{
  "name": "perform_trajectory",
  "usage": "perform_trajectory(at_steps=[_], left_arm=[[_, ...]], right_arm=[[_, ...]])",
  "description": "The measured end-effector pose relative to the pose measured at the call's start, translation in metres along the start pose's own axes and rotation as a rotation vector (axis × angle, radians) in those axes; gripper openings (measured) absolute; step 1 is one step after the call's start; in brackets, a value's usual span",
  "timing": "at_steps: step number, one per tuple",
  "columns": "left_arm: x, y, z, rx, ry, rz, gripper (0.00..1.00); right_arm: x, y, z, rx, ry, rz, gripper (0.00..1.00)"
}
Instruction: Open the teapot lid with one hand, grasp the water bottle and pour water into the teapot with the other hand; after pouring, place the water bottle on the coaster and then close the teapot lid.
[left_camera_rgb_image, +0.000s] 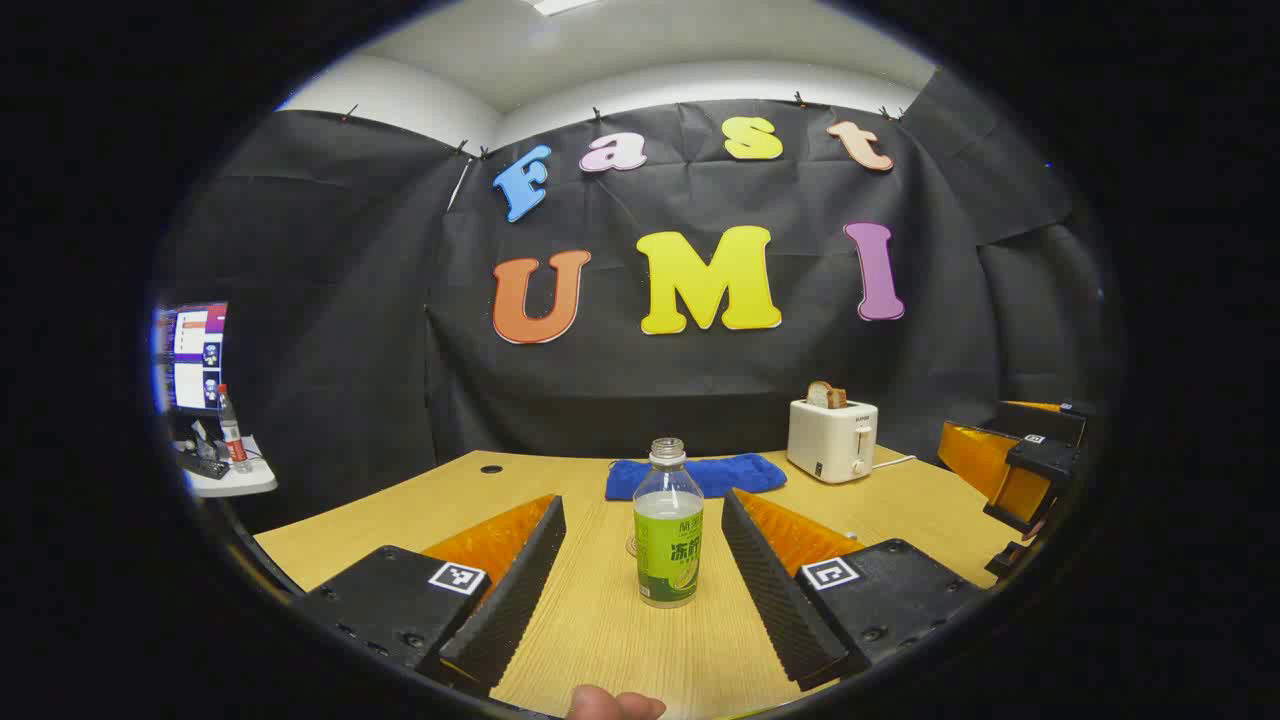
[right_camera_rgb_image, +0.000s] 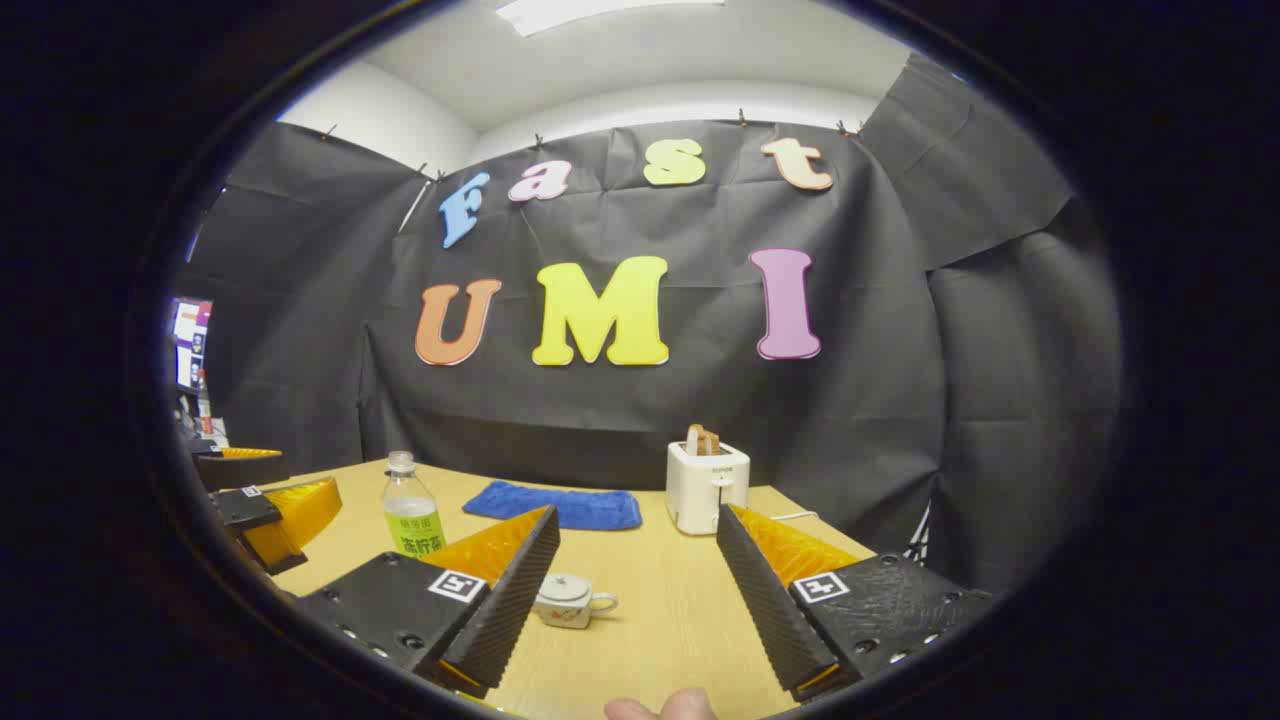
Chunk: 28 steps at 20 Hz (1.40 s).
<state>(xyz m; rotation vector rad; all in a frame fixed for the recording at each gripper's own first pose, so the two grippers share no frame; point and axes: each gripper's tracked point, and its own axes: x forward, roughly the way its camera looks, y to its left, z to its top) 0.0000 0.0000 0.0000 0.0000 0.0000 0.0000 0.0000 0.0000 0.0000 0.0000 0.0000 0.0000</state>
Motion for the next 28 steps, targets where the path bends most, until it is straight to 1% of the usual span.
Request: perform_trajectory(at_steps=[6, 12, 19, 23, 27, 28], left_arm=[[0.001, 0.002, -0.002, -0.008, 0.006, -0.005, 0.98], [0.002, 0.001, -0.005, -0.012, 0.018, -0.014, 0.98], [0.0, 0.0, -0.005, -0.004, 0.016, -0.019, 0.98], [0.0, 0.004, -0.004, -0.008, 0.02, -0.017, 0.98], [0.001, 0.01, -0.004, -0.016, 0.024, -0.008, 0.98], [0.002, 0.012, -0.005, -0.018, 0.024, -0.005, 0.98]], right_arm=[[0.006, 0.011, -0.007, 0.002, 0.015, 0.016, 0.95], [0.008, 0.011, -0.01, 0.001, 0.022, 0.013, 0.95], [0.014, 0.016, -0.027, 0.003, 0.058, 0.03, 0.95], [0.034, 0.031, -0.042, -0.018, 0.079, 0.065, 0.95], [0.061, 0.043, -0.066, -0.008, 0.116, 0.067, 0.96], [0.068, 0.046, -0.07, -0.012, 0.125, 0.066, 0.95]])
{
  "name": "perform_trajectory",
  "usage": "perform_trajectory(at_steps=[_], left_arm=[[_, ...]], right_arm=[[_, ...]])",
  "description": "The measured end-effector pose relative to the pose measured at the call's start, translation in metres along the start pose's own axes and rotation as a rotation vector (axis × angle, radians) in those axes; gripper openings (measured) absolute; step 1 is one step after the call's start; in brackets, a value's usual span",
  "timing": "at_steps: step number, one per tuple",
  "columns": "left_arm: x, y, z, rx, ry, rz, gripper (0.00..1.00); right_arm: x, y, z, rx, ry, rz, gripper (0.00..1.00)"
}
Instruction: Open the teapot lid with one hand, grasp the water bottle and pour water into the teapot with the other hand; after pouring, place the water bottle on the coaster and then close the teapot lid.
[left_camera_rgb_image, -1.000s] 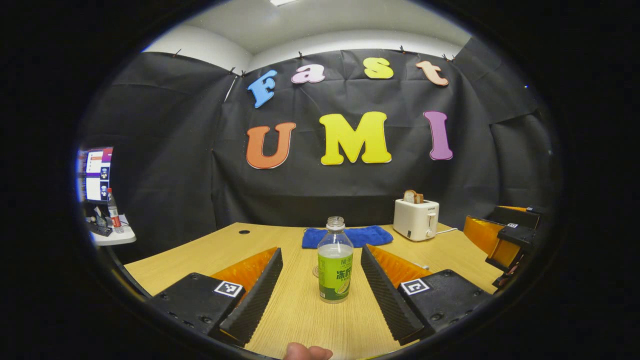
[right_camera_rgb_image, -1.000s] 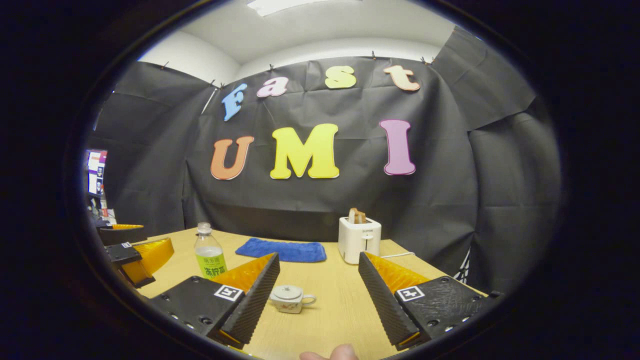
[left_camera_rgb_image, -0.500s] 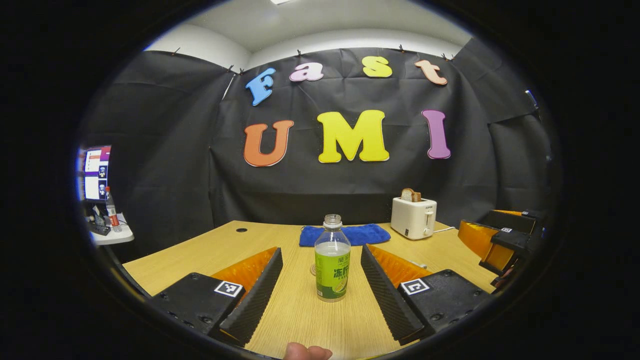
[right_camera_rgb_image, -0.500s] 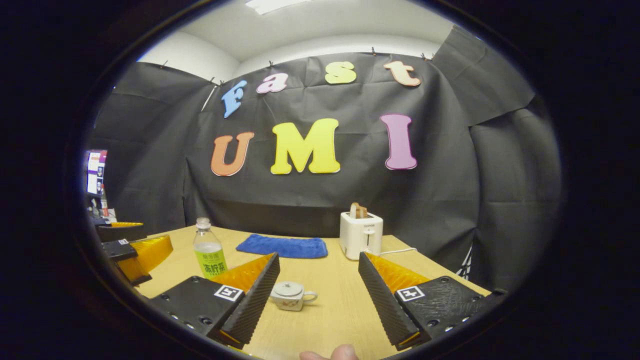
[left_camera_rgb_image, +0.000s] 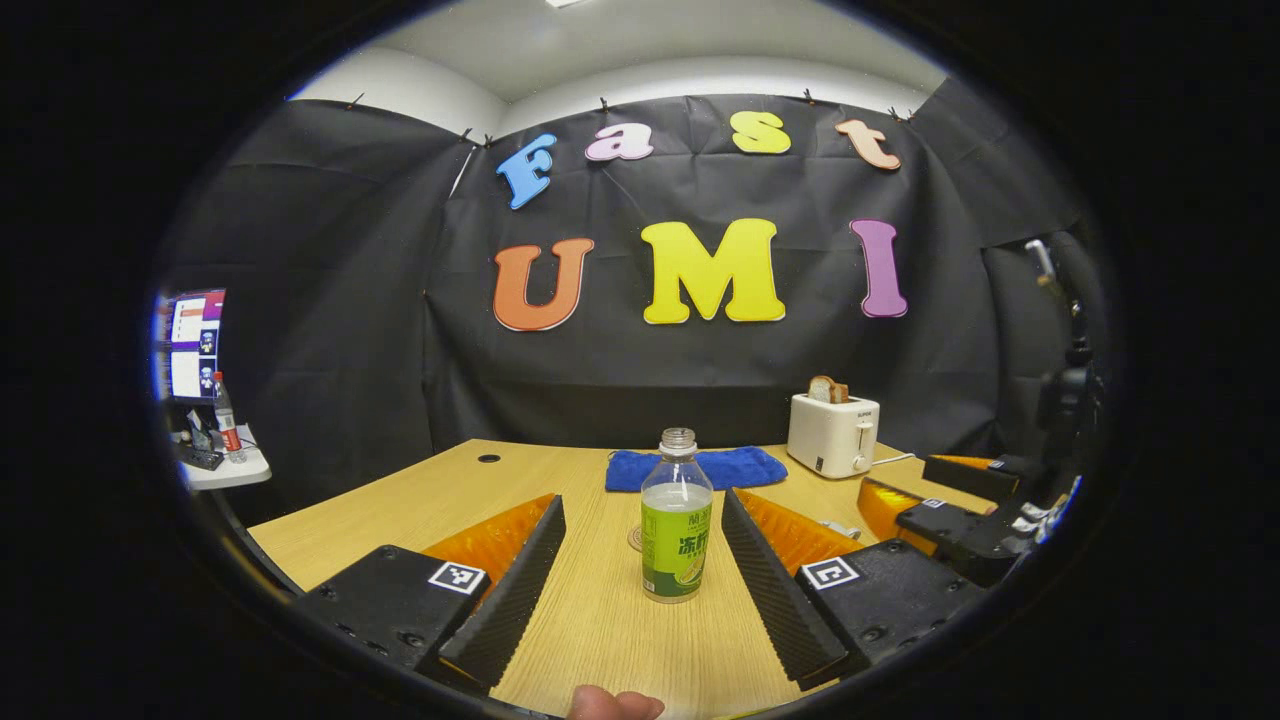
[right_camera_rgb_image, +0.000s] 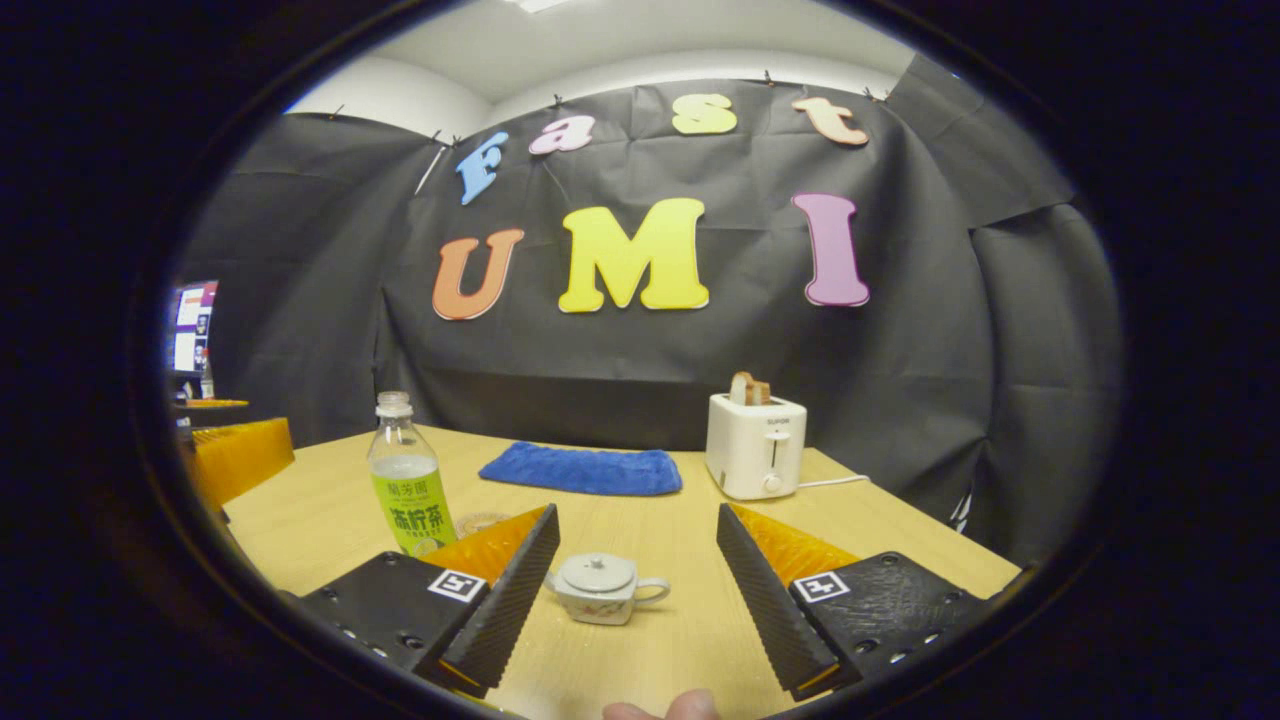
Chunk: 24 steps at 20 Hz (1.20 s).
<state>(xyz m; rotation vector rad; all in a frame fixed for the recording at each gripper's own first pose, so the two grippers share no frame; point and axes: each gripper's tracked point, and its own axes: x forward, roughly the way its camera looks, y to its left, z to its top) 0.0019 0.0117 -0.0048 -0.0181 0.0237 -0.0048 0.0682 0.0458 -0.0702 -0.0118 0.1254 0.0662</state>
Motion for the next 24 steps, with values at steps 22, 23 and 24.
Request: perform_trajectory(at_steps=[22, 23, 24], left_arm=[[0.004, 0.015, -0.007, -0.007, 0.022, 0.028, 0.98], [0.004, 0.015, -0.006, -0.007, 0.025, 0.03, 0.98], [0.004, 0.016, -0.008, -0.008, 0.028, 0.03, 0.98]], right_arm=[[0.065, 0.039, -0.057, -0.008, 0.156, 0.031, 0.5], [0.066, 0.035, -0.053, 0.017, 0.142, 0.03, 0.31], [0.073, 0.033, -0.06, 0.032, 0.176, 0.04, 0.12]])
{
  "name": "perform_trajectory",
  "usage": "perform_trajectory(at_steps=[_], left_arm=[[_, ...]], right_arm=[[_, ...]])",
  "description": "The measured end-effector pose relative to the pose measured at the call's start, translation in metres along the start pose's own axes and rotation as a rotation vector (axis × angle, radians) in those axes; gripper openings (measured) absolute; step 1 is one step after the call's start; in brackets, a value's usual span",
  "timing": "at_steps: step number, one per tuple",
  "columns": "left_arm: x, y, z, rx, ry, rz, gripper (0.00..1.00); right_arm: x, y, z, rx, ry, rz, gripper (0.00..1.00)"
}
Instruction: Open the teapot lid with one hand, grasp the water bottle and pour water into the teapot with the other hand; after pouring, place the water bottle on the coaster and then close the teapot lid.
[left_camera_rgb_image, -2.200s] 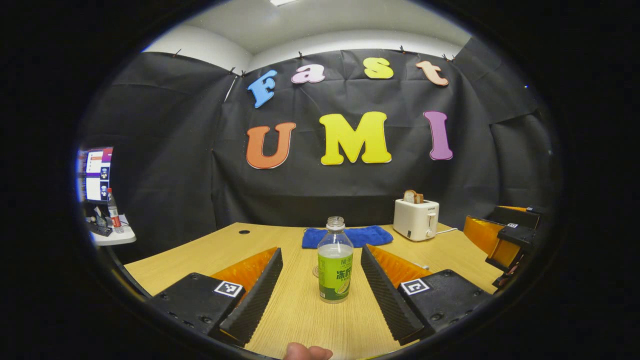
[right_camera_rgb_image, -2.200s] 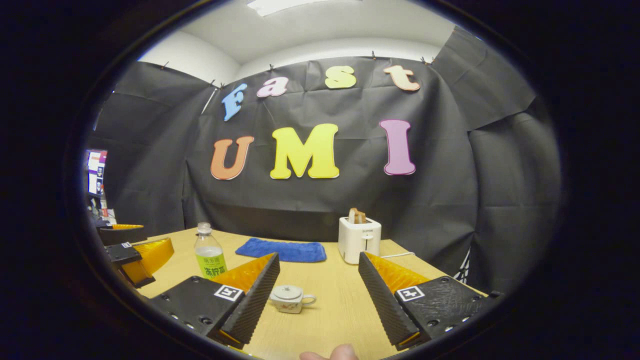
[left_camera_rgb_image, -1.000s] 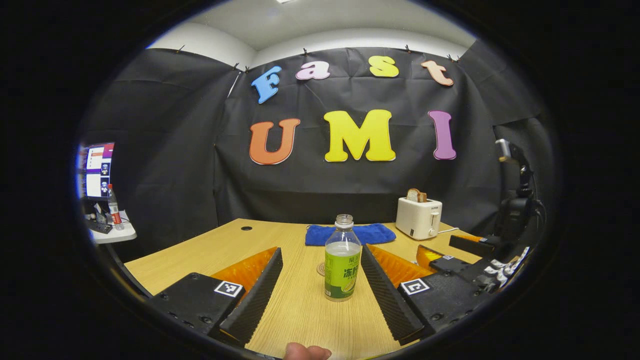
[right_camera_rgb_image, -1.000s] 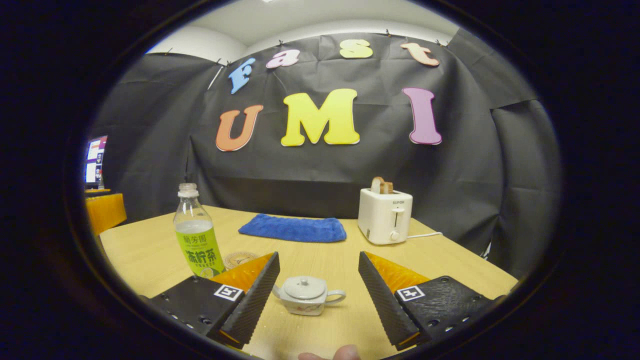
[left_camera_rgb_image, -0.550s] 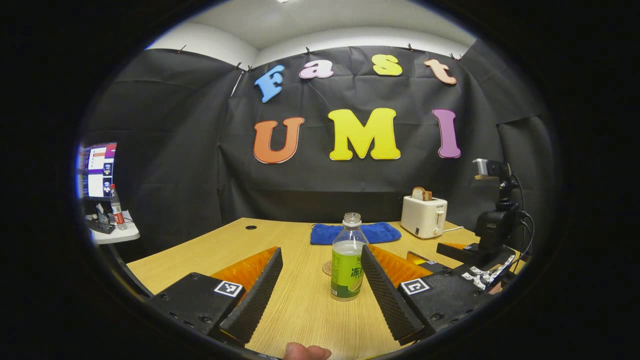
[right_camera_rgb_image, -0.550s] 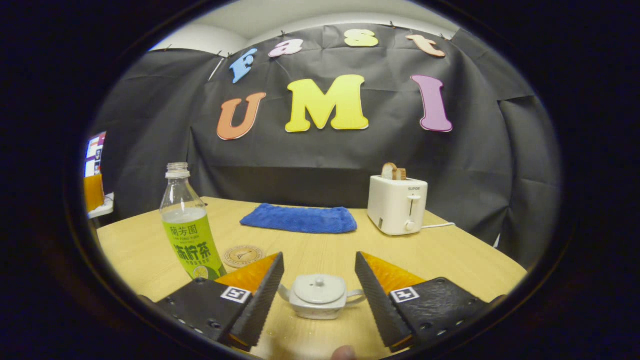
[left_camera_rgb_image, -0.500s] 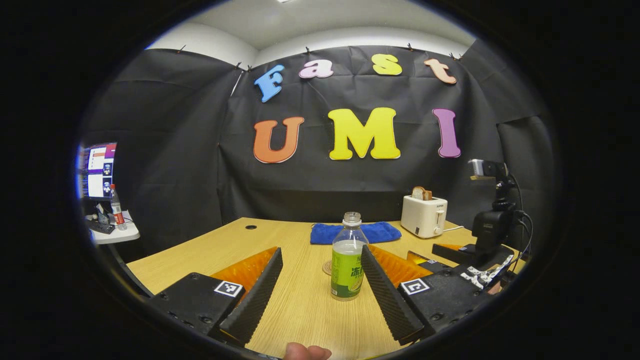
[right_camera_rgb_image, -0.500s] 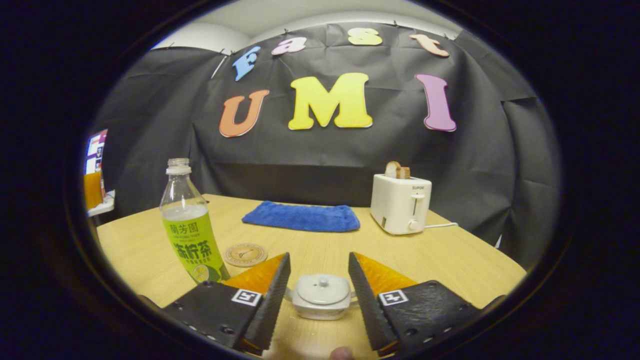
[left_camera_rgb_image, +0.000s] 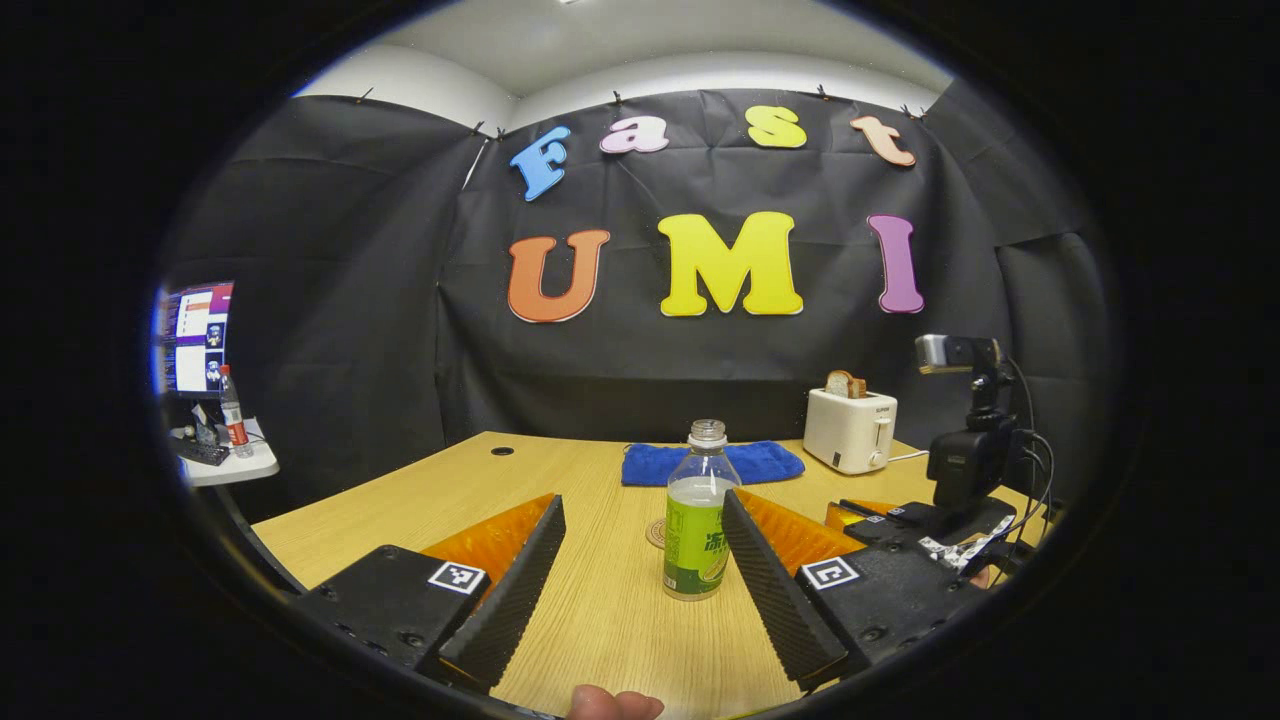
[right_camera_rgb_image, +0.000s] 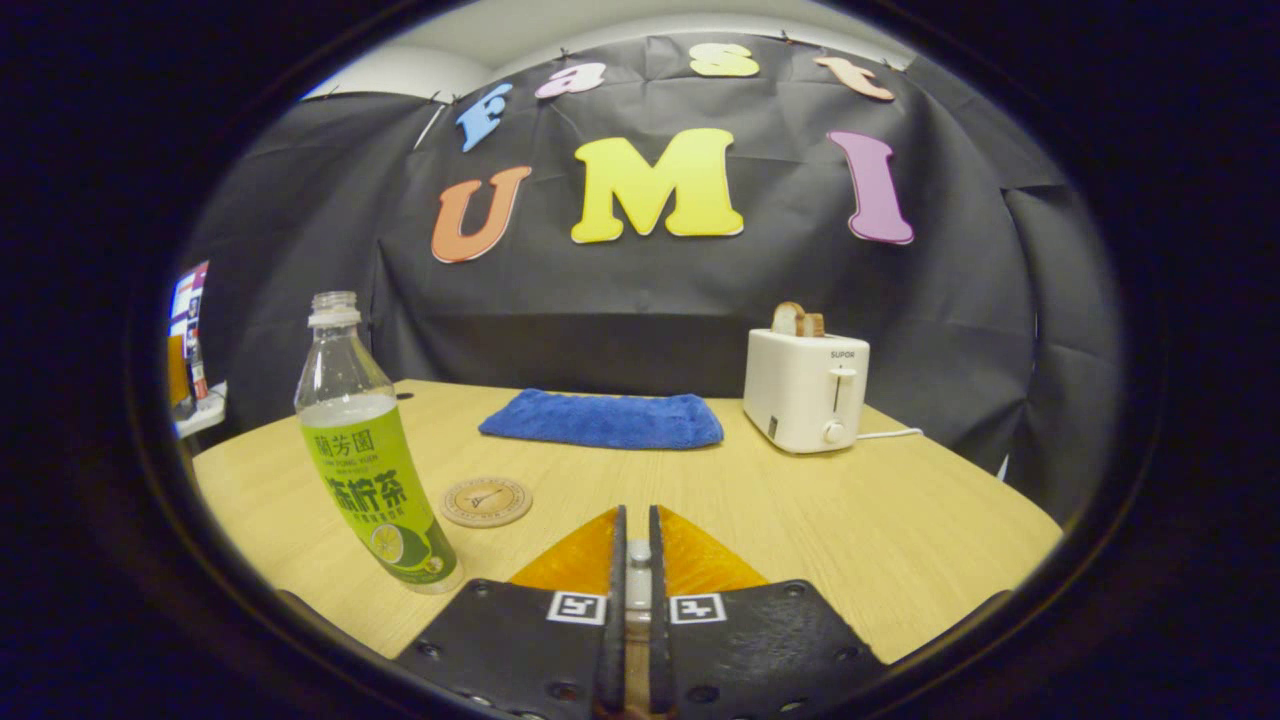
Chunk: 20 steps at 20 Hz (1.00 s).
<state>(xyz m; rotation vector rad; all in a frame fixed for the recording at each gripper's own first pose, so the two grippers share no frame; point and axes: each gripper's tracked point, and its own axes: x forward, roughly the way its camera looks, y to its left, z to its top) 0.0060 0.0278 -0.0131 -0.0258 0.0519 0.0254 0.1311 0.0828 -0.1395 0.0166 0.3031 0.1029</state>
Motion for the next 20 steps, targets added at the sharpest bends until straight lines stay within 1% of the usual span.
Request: perform_trajectory(at_steps=[1, 2, 3, 4, 5, 8, 12, 14, 15, 18, 20], left_arm=[[-0.001, 0.001, 0.001, -0.002, -0.002, 0.001, 0.98], [0.0, -0.001, 0.001, -0.005, -0.003, 0.001, 0.98], [-0.001, -0.001, 0.002, -0.007, -0.005, 0.0, 0.98], [0.0, 0.0, 0.001, -0.006, -0.005, -0.001, 0.98], [0.001, 0.0, 0.0, -0.005, -0.003, -0.002, 0.98], [0.001, -0.005, -0.002, -0.013, 0.0, -0.015, 0.98], [0.004, -0.014, -0.009, -0.026, 0.009, -0.047, 0.98], [0.008, -0.02, -0.017, -0.029, 0.027, -0.064, 0.99], [0.009, -0.025, -0.021, -0.037, 0.038, -0.074, 0.97], [0.017, -0.039, -0.043, -0.076, 0.092, -0.105, 0.99], [0.02, -0.049, -0.054, -0.075, 0.125, -0.125, 0.99]], right_arm=[[-0.004, 0.002, 0.0, 0.015, -0.011, 0.009, 0.16], [-0.004, 0.004, 0.0, 0.016, 0.001, 0.012, 0.14], [-0.004, 0.0, -0.001, -0.001, -0.008, -0.002, 0.14], [0.009, 0.002, 0.0, 0.008, -0.015, 0.005, 0.07], [-0.004, 0.001, 0.001, 0.002, -0.017, 0.007, 0.01], [-0.004, 0.001, 0.005, 0.023, -0.02, 0.039, 0.0], [-0.011, 0.0, 0.028, 0.061, -0.06, 0.068, 0.0], [-0.015, -0.005, 0.032, 0.064, -0.059, 0.077, 0.0], [-0.019, -0.007, 0.035, 0.064, -0.064, 0.08, 0.0], [-0.032, -0.015, 0.042, 0.05, -0.075, 0.096, 0.0], [-0.043, -0.022, 0.046, 0.044, -0.086, 0.102, 0.0]])
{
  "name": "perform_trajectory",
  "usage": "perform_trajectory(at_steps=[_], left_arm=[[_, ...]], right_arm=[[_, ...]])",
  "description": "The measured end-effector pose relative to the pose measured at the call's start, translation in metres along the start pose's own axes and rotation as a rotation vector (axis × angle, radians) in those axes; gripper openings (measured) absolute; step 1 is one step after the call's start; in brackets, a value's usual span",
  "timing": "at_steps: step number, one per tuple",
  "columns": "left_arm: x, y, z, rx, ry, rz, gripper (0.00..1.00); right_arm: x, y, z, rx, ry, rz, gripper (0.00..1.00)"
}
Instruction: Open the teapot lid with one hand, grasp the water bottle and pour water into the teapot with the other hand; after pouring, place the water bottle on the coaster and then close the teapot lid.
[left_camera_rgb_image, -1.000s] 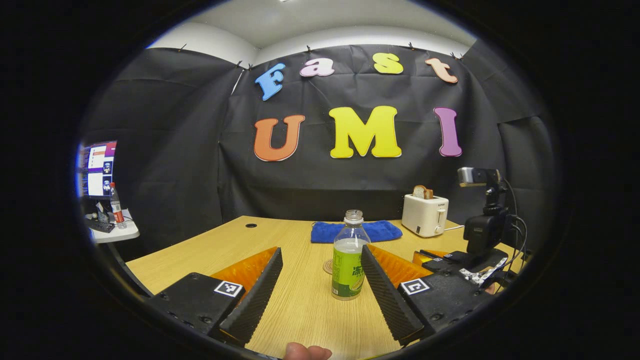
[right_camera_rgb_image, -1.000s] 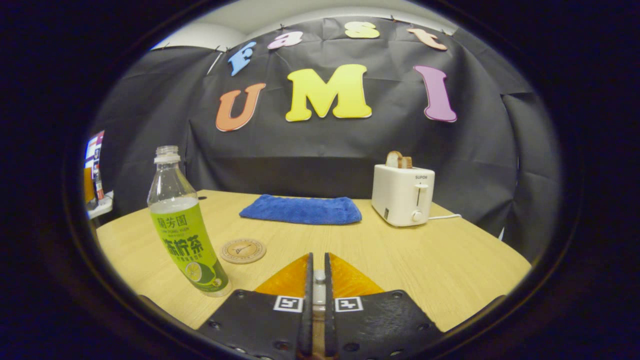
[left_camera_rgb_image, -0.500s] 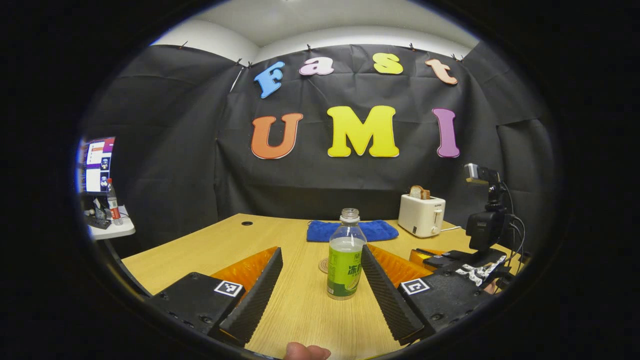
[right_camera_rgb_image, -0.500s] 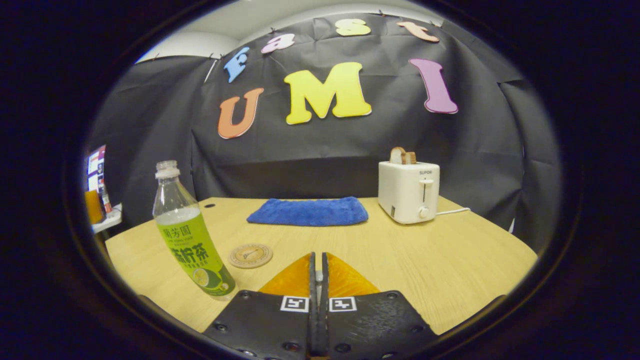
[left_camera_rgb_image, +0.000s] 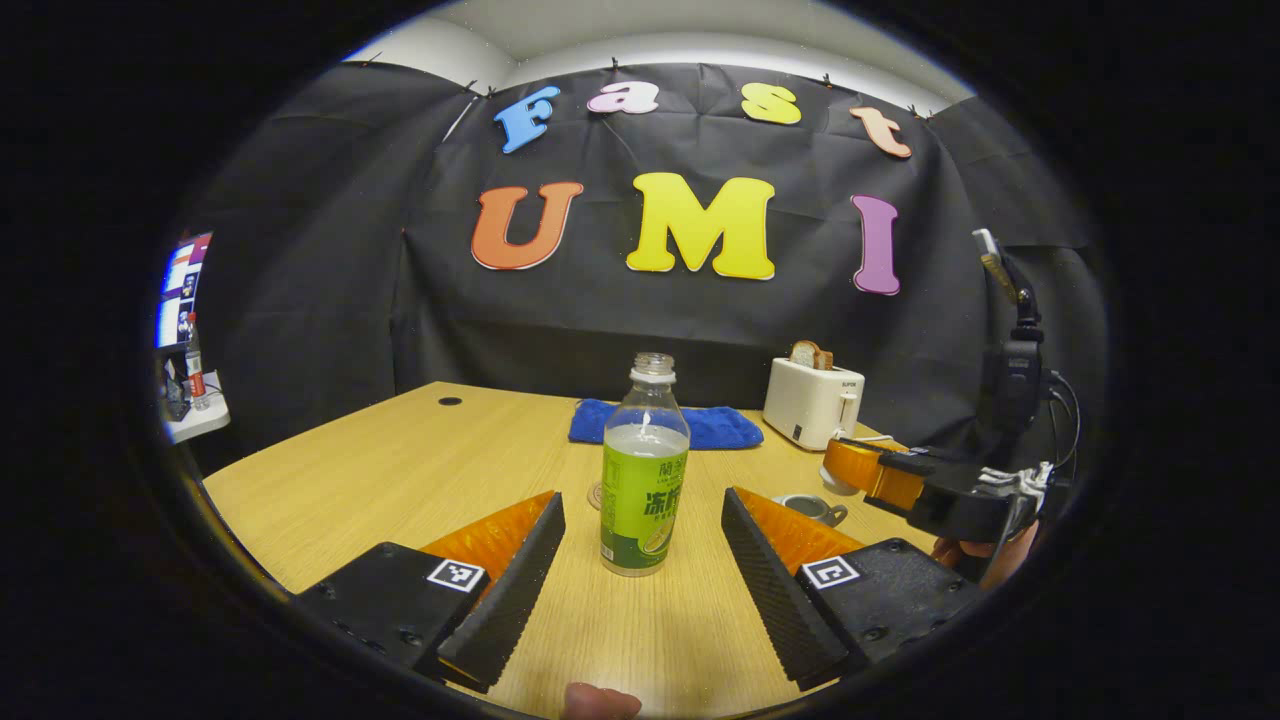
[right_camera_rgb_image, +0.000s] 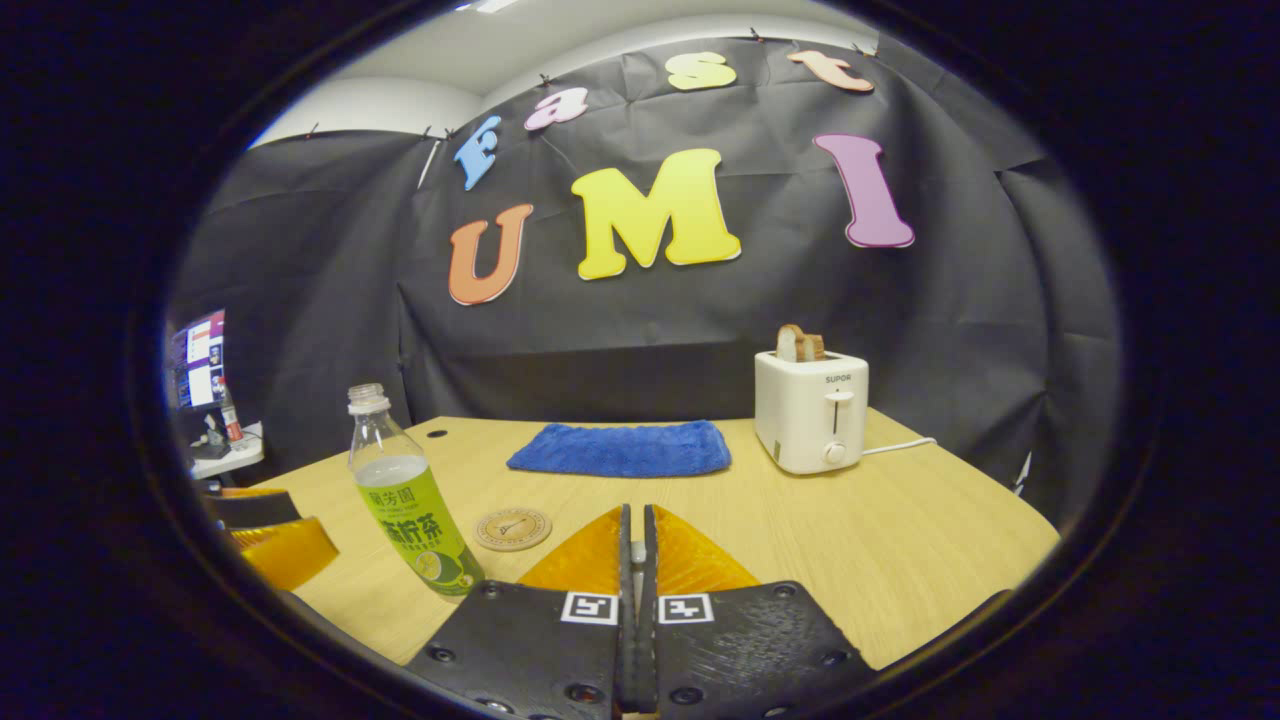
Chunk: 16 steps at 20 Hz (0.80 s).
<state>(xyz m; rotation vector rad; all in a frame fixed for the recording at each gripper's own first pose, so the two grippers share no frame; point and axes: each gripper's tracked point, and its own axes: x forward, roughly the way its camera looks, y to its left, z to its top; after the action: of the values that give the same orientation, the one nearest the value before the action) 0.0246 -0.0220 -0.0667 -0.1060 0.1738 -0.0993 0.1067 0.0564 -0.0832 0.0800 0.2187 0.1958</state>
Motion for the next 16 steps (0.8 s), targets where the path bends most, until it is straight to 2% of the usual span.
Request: perform_trajectory(at_steps=[4, 9, 12, 16], left_arm=[[0.027, -0.005, -0.016, 0.044, 0.044, -0.002, 0.99], [0.058, 0.005, -0.027, 0.055, 0.07, 0.033, 0.99], [0.068, 0.01, -0.036, 0.058, 0.086, 0.056, 0.99], [0.081, 0.009, -0.039, 0.067, 0.099, 0.048, 0.99]], right_arm=[[-0.021, -0.011, 0.011, 0.0, -0.03, 0.002, 0.0], [-0.039, -0.023, 0.014, -0.009, -0.038, -0.008, 0.0], [-0.044, -0.03, 0.014, -0.005, -0.04, -0.017, 0.0], [-0.046, -0.032, 0.012, -0.007, -0.031, -0.02, 0.0]])
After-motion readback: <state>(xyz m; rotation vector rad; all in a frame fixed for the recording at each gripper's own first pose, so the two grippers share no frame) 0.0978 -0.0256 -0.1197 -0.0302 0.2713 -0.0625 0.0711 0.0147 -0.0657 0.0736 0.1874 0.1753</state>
